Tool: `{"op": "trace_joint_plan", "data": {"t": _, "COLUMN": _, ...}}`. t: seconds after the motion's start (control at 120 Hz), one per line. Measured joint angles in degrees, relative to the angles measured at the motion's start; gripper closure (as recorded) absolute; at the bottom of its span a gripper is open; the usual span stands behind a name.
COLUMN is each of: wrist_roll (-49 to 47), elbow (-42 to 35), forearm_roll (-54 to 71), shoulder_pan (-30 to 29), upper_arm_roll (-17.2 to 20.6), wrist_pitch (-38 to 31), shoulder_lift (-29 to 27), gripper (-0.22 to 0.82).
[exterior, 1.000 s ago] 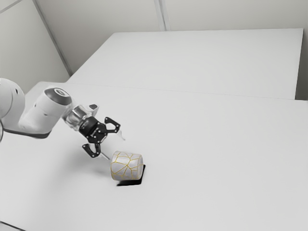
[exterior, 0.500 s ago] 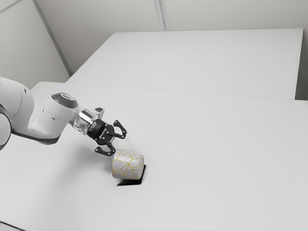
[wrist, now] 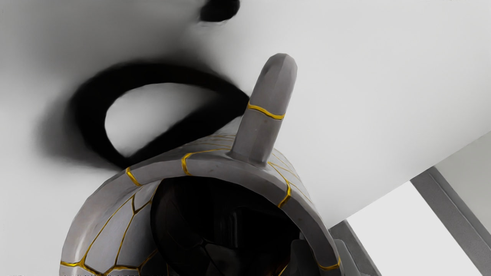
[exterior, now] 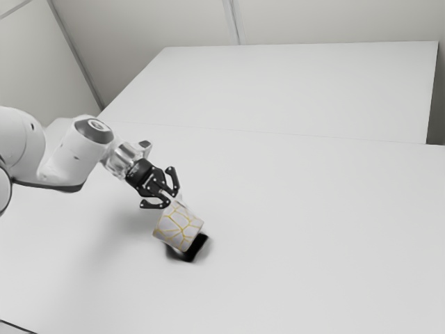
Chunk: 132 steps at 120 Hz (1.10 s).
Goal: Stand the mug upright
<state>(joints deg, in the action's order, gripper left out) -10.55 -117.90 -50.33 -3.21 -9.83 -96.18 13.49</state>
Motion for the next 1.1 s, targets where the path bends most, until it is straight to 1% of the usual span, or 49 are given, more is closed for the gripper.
{"op": "trace_joint_plan", "data": {"t": 0.167, "wrist_roll": -0.12, "elbow": 2.14, "forearm_roll": 15.46, "shoulder_pan": 4.37, "upper_arm_roll": 0.44, "wrist_pitch": -3.31, "shoulder_lift": -3.91, "gripper": 0.77}}
{"op": "trace_joint_plan", "data": {"t": 0.225, "wrist_roll": -0.14, "elbow": 3.15, "forearm_roll": 21.44, "shoulder_pan": 5.49, "upper_arm_roll": 1.41, "wrist_pitch": -5.32, "shoulder_lift": -4.43, "gripper": 0.77}}
{"op": "trace_joint_plan", "data": {"t": 0.358, "wrist_roll": -0.31, "elbow": 5.87, "forearm_roll": 32.59, "shoulder_pan": 6.06, "upper_arm_roll": 4.48, "wrist_pitch": -9.72, "shoulder_lift": -4.64, "gripper": 0.77}}
{"op": "trace_joint_plan", "data": {"t": 0.45, "wrist_roll": -0.47, "elbow": 6.34, "forearm_roll": 37.62, "shoulder_pan": 6.67, "upper_arm_roll": 5.29, "wrist_pitch": -12.76, "shoulder_lift": -4.59, "gripper": 0.78}}
{"op": "trace_joint_plan", "data": {"t": 0.775, "wrist_roll": -1.39, "elbow": 5.93, "forearm_roll": 50.12, "shoulder_pan": 8.51, "upper_arm_roll": 7.08, "wrist_pitch": -21.95, "shoulder_lift": -3.32, "gripper": 0.78}}
{"op": "trace_joint_plan", "data": {"t": 1.058, "wrist_roll": -2.27, "elbow": 5.75, "forearm_roll": 53.19, "shoulder_pan": 9.41, "upper_arm_roll": 7.18, "wrist_pitch": -25.17, "shoulder_lift": -0.05, "gripper": 0.78}}
{"op": "trace_joint_plan", "data": {"t": 1.067, "wrist_roll": -2.28, "elbow": 5.74, "forearm_roll": 53.21, "shoulder_pan": 9.42, "upper_arm_roll": 7.19, "wrist_pitch": -25.22, "shoulder_lift": -0.02, "gripper": 0.77}}
{"op": "trace_joint_plan", "data": {"t": 1.1, "wrist_roll": -2.25, "elbow": 5.74, "forearm_roll": 53.12, "shoulder_pan": 9.39, "upper_arm_roll": 7.49, "wrist_pitch": -25.39, "shoulder_lift": 0.07, "gripper": 0.69}}
